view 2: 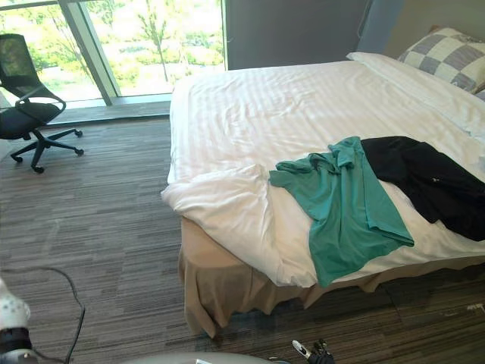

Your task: Tidy the bed and pick cloth on bed and put in laundry

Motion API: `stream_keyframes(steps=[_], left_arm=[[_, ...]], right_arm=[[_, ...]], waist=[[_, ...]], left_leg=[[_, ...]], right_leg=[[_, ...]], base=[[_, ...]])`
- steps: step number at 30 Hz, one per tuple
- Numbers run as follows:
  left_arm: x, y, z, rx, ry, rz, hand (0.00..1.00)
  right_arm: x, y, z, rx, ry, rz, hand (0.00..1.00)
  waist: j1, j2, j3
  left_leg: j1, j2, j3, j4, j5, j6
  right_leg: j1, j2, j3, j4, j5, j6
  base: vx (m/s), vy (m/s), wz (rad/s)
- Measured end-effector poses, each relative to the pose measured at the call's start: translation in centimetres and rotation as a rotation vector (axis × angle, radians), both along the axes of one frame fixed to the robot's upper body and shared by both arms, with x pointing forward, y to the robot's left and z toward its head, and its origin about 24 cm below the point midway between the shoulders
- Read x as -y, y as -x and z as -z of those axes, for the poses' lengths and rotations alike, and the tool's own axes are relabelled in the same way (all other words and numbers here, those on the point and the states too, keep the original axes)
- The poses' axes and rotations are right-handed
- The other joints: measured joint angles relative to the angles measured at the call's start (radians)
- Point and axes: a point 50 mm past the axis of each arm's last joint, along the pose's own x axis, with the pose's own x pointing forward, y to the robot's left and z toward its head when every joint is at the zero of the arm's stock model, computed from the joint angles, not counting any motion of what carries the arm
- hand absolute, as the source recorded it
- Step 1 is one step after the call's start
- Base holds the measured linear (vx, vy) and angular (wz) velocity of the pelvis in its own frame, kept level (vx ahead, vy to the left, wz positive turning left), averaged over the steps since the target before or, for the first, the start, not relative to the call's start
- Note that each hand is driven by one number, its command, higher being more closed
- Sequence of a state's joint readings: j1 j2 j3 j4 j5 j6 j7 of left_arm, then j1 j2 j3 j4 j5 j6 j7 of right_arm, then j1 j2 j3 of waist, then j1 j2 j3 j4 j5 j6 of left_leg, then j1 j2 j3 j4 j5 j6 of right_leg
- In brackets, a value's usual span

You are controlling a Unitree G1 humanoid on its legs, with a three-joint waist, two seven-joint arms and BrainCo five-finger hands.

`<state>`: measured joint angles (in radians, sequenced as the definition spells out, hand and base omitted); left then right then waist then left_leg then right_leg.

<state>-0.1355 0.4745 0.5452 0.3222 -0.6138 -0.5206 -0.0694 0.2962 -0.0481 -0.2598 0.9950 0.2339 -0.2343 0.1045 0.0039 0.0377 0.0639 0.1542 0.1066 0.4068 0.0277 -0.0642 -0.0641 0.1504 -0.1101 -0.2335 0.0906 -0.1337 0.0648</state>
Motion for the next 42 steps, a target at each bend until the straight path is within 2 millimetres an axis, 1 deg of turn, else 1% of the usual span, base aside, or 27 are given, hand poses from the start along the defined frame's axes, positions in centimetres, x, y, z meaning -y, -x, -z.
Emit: stream_keyframes(steps=[2, 3, 5, 6, 7, 8, 10, 11, 13, 15, 16, 18, 20, 21, 23, 25, 27, 28, 29, 30, 32, 34, 35, 38, 40, 41, 42], left_arm=[[3.0, -2.6, -1.6, -0.051, -0.184, 0.084, 0.00], [3.7, -3.2, -1.8, -0.064, -0.220, 0.097, 0.00], [6.5, -4.6, -2.0, -0.137, -0.404, 0.095, 0.00], [7.2, -4.9, -1.9, -0.160, -0.455, 0.092, 0.00], [8.8, -5.6, -1.6, -0.210, -0.565, 0.104, 0.00], [9.7, -5.9, -1.3, -0.232, -0.617, 0.115, 0.00], [12.6, -6.9, 0.3, -0.325, -0.734, 0.177, 0.00], [13.3, -7.2, 1.0, -0.370, -0.766, 0.194, 0.00], [14.4, -7.5, 2.3, -0.444, -0.802, 0.216, 0.00], [15.4, -7.9, 4.7, -0.571, -0.792, 0.236, 0.00], [15.6, -7.9, 5.4, -0.611, -0.790, 0.241, 0.00], [15.7, -8.0, 7.2, -0.729, -0.798, 0.242, 0.00], [15.9, -7.8, 9.5, -0.875, -0.778, 0.240, 0.00], [15.9, -7.8, 9.9, -0.903, -0.766, 0.230, 0.00], [15.5, -7.6, 11.5, -1.017, -0.723, 0.179, 0.00], [14.7, -7.6, 12.1, -1.083, -0.707, 0.119, 0.00], [14.4, -8.2, 11.6, -1.092, -0.696, 0.056, 0.00], [14.4, -8.9, 10.8, -1.071, -0.694, 0.026, 0.00], [14.6, -10.2, 8.9, -1.011, -0.690, -0.028, 0.00], [14.8, -10.7, 8.1, -0.986, -0.689, -0.046, 0.00], [15.2, -12.5, 5.1, -0.899, -0.678, -0.119, 0.00], [15.4, -13.1, 3.6, -0.855, -0.667, -0.160, 0.00], [15.3, -13.5, 2.4, -0.818, -0.652, -0.204, 0.00], [14.9, -13.9, -0.2, -0.720, -0.626, -0.290, 0.00], [14.4, -14.1, -3.5, -0.593, -0.613, -0.383, 0.00], [14.3, -14.2, -4.4, -0.561, -0.602, -0.403, 0.00], [13.9, -14.2, -6.4, -0.493, -0.589, -0.451, 0.00]], right_arm=[[0.4, 0.2, -0.1, 0.002, 0.007, 0.030, 0.00], [0.5, 0.3, -0.1, 0.000, 0.008, 0.037, 0.00], [0.8, 0.8, -0.1, -0.013, 0.015, 0.062, 0.00], [0.9, 1.0, -0.1, -0.015, 0.018, 0.068, 0.00], [1.2, 1.4, -0.1, -0.025, 0.021, 0.084, 0.00], [1.3, 1.5, -0.1, -0.030, 0.023, 0.089, 0.00], [1.9, 1.8, -0.2, -0.044, 0.042, 0.085, 0.00], [2.1, 2.0, -0.2, -0.054, 0.049, 0.080, 0.00], [2.7, 2.7, -0.3, -0.075, 0.061, 0.100, 0.00], [3.9, 3.8, -0.6, -0.106, 0.090, 0.116, 0.00], [4.3, 4.0, -0.7, -0.113, 0.101, 0.110, 0.00], [5.5, 3.8, -1.1, -0.114, 0.134, 0.090, 0.00], [6.4, 3.3, -1.5, -0.097, 0.153, 0.073, 0.00], [6.6, 3.0, -1.6, -0.088, 0.159, 0.067, 0.00], [7.3, 1.9, -2.1, -0.052, 0.178, 0.042, 0.00], [7.6, 0.4, -2.4, -0.012, 0.183, 0.016, 0.00], [7.5, -1.9, -2.8, 0.056, 0.190, -0.010, 0.00], [7.4, -3.4, -3.1, 0.103, 0.189, -0.016, 0.00], [6.8, -6.2, -3.8, 0.199, 0.172, -0.036, 0.00], [6.5, -7.3, -4.1, 0.235, 0.167, -0.049, 0.00], [5.6, -11.1, -5.5, 0.359, 0.148, -0.102, 0.00], [5.3, -12.5, -6.4, 0.416, 0.149, -0.119, 0.00], [5.1, -13.3, -6.8, 0.441, 0.147, -0.138, 0.00], [4.2, -14.0, -7.1, 0.464, 0.122, -0.155, 0.00], [3.2, -14.1, -6.8, 0.466, 0.085, -0.148, 0.00], [3.1, -14.1, -6.7, 0.466, 0.080, -0.148, 0.00], [2.7, -14.2, -6.7, 0.468, 0.068, -0.156, 0.00]], waist=[[-0.017, 0.010, 0.007], [-0.022, 0.013, 0.009], [-0.045, 0.025, 0.017], [-0.047, 0.026, 0.017], [-0.058, 0.038, 0.025], [-0.068, 0.043, 0.029], [-0.103, 0.065, 0.042], [-0.121, 0.074, 0.045], [-0.136, 0.081, 0.046], [-0.161, 0.092, 0.052], [-0.164, 0.092, 0.054], [-0.181, 0.107, 0.065], [-0.205, 0.118, 0.071], [-0.210, 0.122, 0.074], [-0.226, 0.131, 0.086], [-0.233, 0.126, 0.097], [-0.232, 0.110, 0.130], [-0.231, 0.101, 0.154], [-0.230, 0.091, 0.191], [-0.229, 0.083, 0.207], [-0.224, 0.058, 0.271], [-0.219, 0.052, 0.299], [-0.208, 0.050, 0.313], [-0.198, 0.045, 0.330], [-0.186, 0.035, 0.355], [-0.181, 0.031, 0.358], [-0.175, 0.021, 0.368]], left_leg=[[0.003, 0.011, 0.000, 0.060, -0.043, -0.004], [0.003, 0.012, 0.001, 0.072, -0.051, -0.002], [0.003, 0.016, 0.020, 0.111, -0.077, -0.002], [0.003, 0.015, 0.026, 0.118, -0.083, -0.002], [0.003, 0.010, 0.028, 0.120, -0.091, -0.003], [0.003, 0.005, 0.031, 0.120, -0.092, -0.003], [0.005, -0.011, 0.051, 0.114, -0.092, -0.003], [0.005, -0.013, 0.051, 0.113, -0.090, -0.001], [0.009, -0.025, 0.052, 0.109, -0.080, 0.008], [0.038, -0.048, 0.051, 0.081, -0.051, 0.011], [0.040, -0.054, 0.051, 0.076, -0.046, 0.010], [0.036, -0.065, 0.052, 0.069, -0.039, 0.010], [0.016, -0.086, 0.054, 0.043, -0.029, 0.006], [0.007, -0.088, 0.053, 0.041, -0.029, 0.005], [-0.035, -0.090, 0.062, 0.039, -0.028, 0.005], [-0.072, -0.088, 0.082, 0.044, -0.028, 0.004], [-0.109, -0.083, 0.102, 0.051, -0.028, 0.004], [-0.139, -0.080, 0.111, 0.065, -0.028, 0.004], [-0.202, -0.069, 0.132, 0.106, -0.029, 0.006], [-0.227, -0.063, 0.138, 0.121, -0.030, 0.007], [-0.305, -0.031, 0.162, 0.185, -0.043, 0.024], [-0.343, -0.010, 0.170, 0.223, -0.055, 0.028], [-0.371, 0.006, 0.179, 0.251, -0.064, 0.030], [-0.418, 0.037, 0.189, 0.295, -0.075, 0.031], [-0.448, 0.068, 0.189, 0.334, -0.091, 0.032], [-0.458, 0.076, 0.189, 0.346, -0.096, 0.034], [-0.477, 0.090, 0.186, 0.368, -0.107, 0.036]], right_leg=[[-0.002, -0.002, 0.031, 0.036, -0.026, 0.000], [-0.005, -0.003, 0.035, 0.049, -0.035, -0.001], [-0.041, -0.010, 0.085, 0.118, -0.070, 0.003], [-0.051, -0.014, 0.093, 0.134, -0.080, 0.008], [-0.074, -0.019, 0.114, 0.166, -0.101, 0.009], [-0.083, -0.024, 0.121, 0.183, -0.111, 0.012], [-0.122, -0.038, 0.147, 0.242, -0.137, 0.015], [-0.131, -0.039, 0.156, 0.253, -0.138, 0.015], [-0.150, -0.047, 0.174, 0.279, -0.151, 0.020], [-0.152, -0.065, 0.186, 0.309, -0.164, 0.022], [-0.159, -0.069, 0.192, 0.316, -0.170, 0.026], [-0.190, -0.079, 0.199, 0.348, -0.184, 0.025], [-0.252, -0.093, 0.217, 0.397, -0.225, 0.019], [-0.267, -0.096, 0.218, 0.410, -0.231, 0.021], [-0.326, -0.101, 0.223, 0.440, -0.233, 0.020], [-0.375, -0.101, 0.229, 0.455, -0.223, 0.018], [-0.416, -0.102, 0.238, 0.472, -0.209, 0.020], [-0.445, -0.102, 0.245, 0.477, -0.197, 0.027], [-0.496, -0.103, 0.250, 0.479, -0.173, 0.029], [-0.514, -0.103, 0.251, 0.479, -0.164, 0.031], [-0.566, -0.097, 0.250, 0.475, -0.132, 0.033], [-0.588, -0.088, 0.250, 0.469, -0.115, 0.035], [-0.605, -0.079, 0.250, 0.465, -0.103, 0.030], [-0.630, -0.064, 0.248, 0.450, -0.079, 0.032], [-0.635, -0.045, 0.242, 0.435, -0.061, 0.032], [-0.640, -0.041, 0.242, 0.433, -0.058, 0.028], [-0.648, -0.033, 0.241, 0.432, -0.053, 0.028]], base=[[0.10, 0.002, -0.21], [0.09, -0.004, -0.24], [0.05, 0.007, -0.39], [0.03, 0.014, -0.45], [0.02, 0.009, -0.30], [0.02, 0.017, -0.31], [-0.01, 0.019, -0.30], [-0.02, 0.007, -0.31], [-0.01, -0.014, -0.28], [-0.04, -0.020, -0.15], [-0.08, -0.015, -0.10], [-0.11, -0.023, -0.08], [-0.15, -0.048, -0.03], [-0.14, -0.060, 0.08], [-0.13, -0.039, 0.07], [-0.10, -0.015, -0.05], [-0.08, -0.026, -0.05], [-0.15, -0.019, 0.01], [-0.14, -0.008, 0.04], [-0.16, -0.009, 0.09], [-0.13, 0.001, 0.06], [-0.07, 0.004, -0.04], [-0.05, 0.009, -0.10], [-0.02, 0.003, -0.05], [-0.04, -0.017, -0.05], [-0.05, -0.025, -0.05], [-0.04, -0.016, -0.03]])
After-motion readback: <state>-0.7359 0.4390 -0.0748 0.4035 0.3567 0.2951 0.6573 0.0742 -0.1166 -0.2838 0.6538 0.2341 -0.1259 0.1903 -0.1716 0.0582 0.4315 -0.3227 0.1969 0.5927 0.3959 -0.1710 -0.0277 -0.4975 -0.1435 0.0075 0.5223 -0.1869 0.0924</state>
